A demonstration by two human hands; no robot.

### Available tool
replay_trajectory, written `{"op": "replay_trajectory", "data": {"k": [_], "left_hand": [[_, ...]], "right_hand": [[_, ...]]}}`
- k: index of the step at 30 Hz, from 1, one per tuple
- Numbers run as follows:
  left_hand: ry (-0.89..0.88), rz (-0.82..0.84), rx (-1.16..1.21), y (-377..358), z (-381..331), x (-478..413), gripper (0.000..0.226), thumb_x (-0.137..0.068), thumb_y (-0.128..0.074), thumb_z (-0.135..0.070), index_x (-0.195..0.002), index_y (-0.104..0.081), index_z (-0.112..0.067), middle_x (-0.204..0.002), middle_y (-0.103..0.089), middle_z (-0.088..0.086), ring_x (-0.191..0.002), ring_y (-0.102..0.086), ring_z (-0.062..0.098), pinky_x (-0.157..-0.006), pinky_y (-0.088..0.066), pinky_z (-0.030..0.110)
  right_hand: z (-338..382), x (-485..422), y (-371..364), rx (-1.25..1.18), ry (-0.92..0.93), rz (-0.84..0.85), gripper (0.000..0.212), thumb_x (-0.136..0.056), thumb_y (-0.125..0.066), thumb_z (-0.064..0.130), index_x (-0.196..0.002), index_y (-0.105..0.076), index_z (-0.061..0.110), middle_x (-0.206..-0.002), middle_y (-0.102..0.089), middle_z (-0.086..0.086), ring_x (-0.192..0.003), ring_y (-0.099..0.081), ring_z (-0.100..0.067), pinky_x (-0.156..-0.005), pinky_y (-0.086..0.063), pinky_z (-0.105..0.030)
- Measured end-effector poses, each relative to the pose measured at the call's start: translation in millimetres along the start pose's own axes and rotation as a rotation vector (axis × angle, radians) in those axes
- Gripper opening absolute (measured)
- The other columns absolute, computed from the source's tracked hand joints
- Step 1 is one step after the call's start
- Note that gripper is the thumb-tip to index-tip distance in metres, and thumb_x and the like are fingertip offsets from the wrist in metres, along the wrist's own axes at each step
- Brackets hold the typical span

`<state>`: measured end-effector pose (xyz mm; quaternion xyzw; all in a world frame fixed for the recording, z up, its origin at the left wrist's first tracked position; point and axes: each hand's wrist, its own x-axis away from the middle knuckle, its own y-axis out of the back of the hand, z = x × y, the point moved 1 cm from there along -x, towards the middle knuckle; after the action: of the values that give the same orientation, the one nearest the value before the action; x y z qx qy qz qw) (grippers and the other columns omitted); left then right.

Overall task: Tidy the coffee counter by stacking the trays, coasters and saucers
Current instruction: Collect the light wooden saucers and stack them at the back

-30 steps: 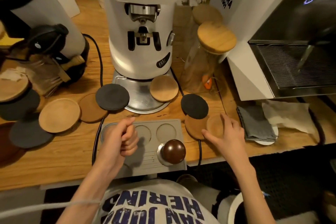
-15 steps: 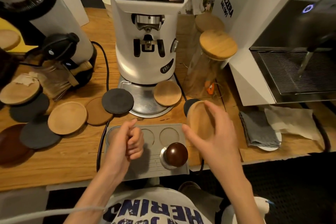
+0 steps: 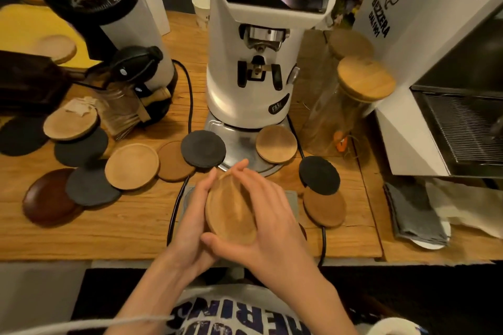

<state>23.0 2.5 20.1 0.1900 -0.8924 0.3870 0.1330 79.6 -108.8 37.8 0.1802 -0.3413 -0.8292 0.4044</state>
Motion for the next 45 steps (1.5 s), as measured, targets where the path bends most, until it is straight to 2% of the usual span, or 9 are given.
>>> {"op": "replay_trajectory", "data": {"k": [5,7,11,14,18,25,30,38,45], "left_hand": [[-0.04,-0.044,0.042,8,-1,-3,0.047,-0.091,-0.043,-0.049,-0.118,-0.07,-0.021,-0.116,-0.071,0.011,-0.107,-0.067,0.02,-0.076,-0.057,0.03],[-0.036,-0.054,0.108,12,-2,-6,0.046,-0.089,-0.045,-0.05,-0.111,-0.073,-0.021,-0.108,-0.073,0.011,-0.096,-0.071,0.021,-0.069,-0.058,0.033],[-0.028,0.039,0.17,21,-8,-9,0.053,-0.09,-0.04,-0.058,-0.131,-0.057,-0.028,-0.119,-0.067,0.02,-0.096,-0.067,0.037,-0.067,-0.057,0.048],[-0.034,0.056,0.204,29,-12,-9,0.056,-0.088,-0.042,-0.059,-0.133,-0.055,-0.029,-0.126,-0.06,0.029,-0.097,-0.064,0.047,-0.064,-0.057,0.049],[-0.065,0.038,0.232,34,-14,-7,0.057,-0.089,-0.041,-0.059,-0.133,-0.056,-0.026,-0.122,-0.062,0.03,-0.095,-0.064,0.047,-0.06,-0.056,0.047],[-0.075,-0.016,0.297,41,-9,5,0.057,-0.089,-0.04,-0.059,-0.135,-0.054,-0.028,-0.13,-0.056,0.031,-0.097,-0.064,0.048,-0.062,-0.056,0.047],[-0.088,-0.098,0.307,47,-4,17,0.05,-0.088,-0.044,-0.056,-0.128,-0.06,-0.032,-0.125,-0.06,0.03,-0.099,-0.065,0.048,-0.065,-0.057,0.052],[-0.188,-0.198,0.361,50,-3,31,0.05,-0.085,-0.046,-0.054,-0.127,-0.06,-0.031,-0.121,-0.062,0.03,-0.096,-0.065,0.047,-0.065,-0.057,0.053],[-0.125,-0.186,0.351,39,4,28,0.051,-0.083,-0.048,-0.052,-0.127,-0.06,-0.029,-0.116,-0.064,0.028,-0.093,-0.066,0.046,-0.064,-0.057,0.051]], "right_hand": [[3,-9,-2,0.035,0.039,0.053,0.092,-0.075,-0.059,0.073,-0.15,-0.02,0.037,-0.153,-0.023,0.022,-0.14,-0.018,0.004,-0.112,-0.019,-0.016],[0,-13,5,-0.001,0.048,0.05,0.083,-0.078,-0.055,0.073,-0.147,-0.025,0.04,-0.152,-0.027,0.021,-0.14,-0.019,0.005,-0.112,-0.022,-0.016],[-28,-30,32,-0.056,-0.048,-0.072,0.061,-0.088,-0.051,0.066,-0.142,-0.037,0.04,-0.142,-0.041,0.024,-0.132,-0.032,0.011,-0.104,-0.029,-0.011],[-63,-52,49,-0.041,-0.159,-0.109,0.053,-0.092,-0.057,0.052,-0.14,-0.044,0.034,-0.138,-0.049,0.016,-0.119,-0.043,0.004,-0.103,-0.038,-0.021],[-103,-87,49,0.121,-0.261,0.005,0.064,-0.09,-0.063,0.045,-0.145,-0.038,0.026,-0.143,-0.045,0.0,-0.129,-0.043,-0.018,-0.1,-0.039,-0.03],[-125,-131,17,0.32,-0.355,0.163,0.085,-0.09,-0.063,0.048,-0.153,-0.018,0.014,-0.154,-0.026,-0.017,-0.14,-0.023,-0.036,-0.112,-0.03,-0.046],[-129,-135,6,0.346,-0.375,0.17,0.103,-0.085,-0.067,0.053,-0.155,0.0,0.019,-0.16,-0.007,-0.021,-0.144,-0.009,-0.046,-0.115,-0.022,-0.054],[-128,-137,8,0.289,-0.376,0.069,0.109,-0.076,-0.078,0.048,-0.153,-0.008,0.016,-0.148,-0.028,-0.024,-0.136,-0.026,-0.044,-0.107,-0.034,-0.049],[-121,-104,29,0.156,-0.403,0.004,0.106,-0.066,-0.082,0.051,-0.147,-0.017,0.03,-0.144,-0.036,-0.013,-0.131,-0.032,-0.034,-0.101,-0.038,-0.045]]}}
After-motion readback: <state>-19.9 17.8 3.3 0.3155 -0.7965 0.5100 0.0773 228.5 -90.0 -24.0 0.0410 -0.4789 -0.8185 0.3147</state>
